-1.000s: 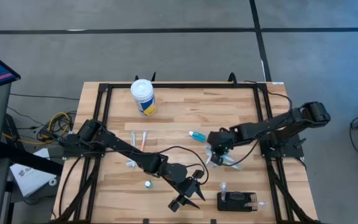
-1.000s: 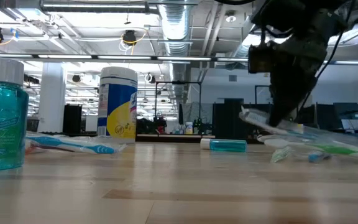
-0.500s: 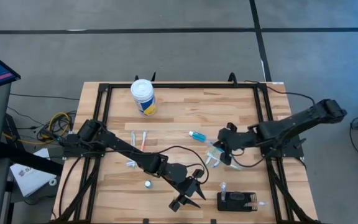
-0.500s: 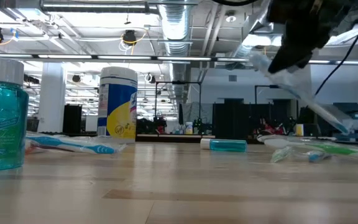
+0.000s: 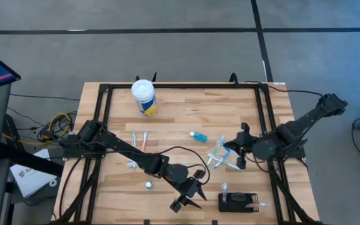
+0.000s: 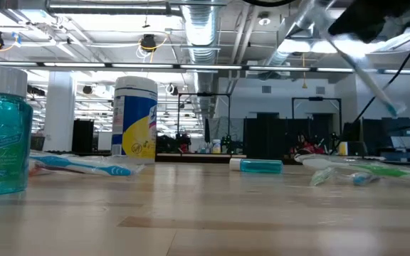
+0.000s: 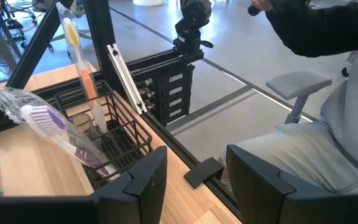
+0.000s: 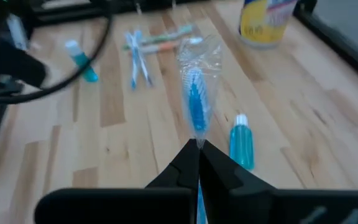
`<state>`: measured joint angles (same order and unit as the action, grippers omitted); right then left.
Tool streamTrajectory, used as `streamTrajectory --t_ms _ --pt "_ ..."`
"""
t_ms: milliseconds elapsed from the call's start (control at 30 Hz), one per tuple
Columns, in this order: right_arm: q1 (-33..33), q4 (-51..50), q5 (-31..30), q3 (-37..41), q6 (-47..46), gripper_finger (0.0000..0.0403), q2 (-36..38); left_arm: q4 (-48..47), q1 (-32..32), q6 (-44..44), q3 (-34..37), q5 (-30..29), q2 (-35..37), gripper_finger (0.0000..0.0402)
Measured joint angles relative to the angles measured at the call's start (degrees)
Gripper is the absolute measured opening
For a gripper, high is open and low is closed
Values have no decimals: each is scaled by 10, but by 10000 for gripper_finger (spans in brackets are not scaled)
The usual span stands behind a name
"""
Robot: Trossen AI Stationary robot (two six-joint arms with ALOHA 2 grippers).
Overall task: Pick & Place toothbrushing station
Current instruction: Put the right blue toothbrush into the wire organizer
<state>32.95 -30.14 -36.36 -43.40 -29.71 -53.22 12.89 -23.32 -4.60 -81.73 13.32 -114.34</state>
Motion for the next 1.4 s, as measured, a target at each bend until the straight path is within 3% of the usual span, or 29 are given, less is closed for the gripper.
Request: streamTrajectory --t_ms 267,700,1067,1400 --pt "117 -29 -104 0 -1 0 52 4 11 2 0 0 0 159" --pt "328 -98 -265 0 -59 0 74 14 29 10 0 0 0 159" --pt "478 -115 -377 0 -125 0 34 14 29 10 0 0 0 159" --pt "555 -106 -440 0 -175 0 -19 15 29 10 0 0 0 159"
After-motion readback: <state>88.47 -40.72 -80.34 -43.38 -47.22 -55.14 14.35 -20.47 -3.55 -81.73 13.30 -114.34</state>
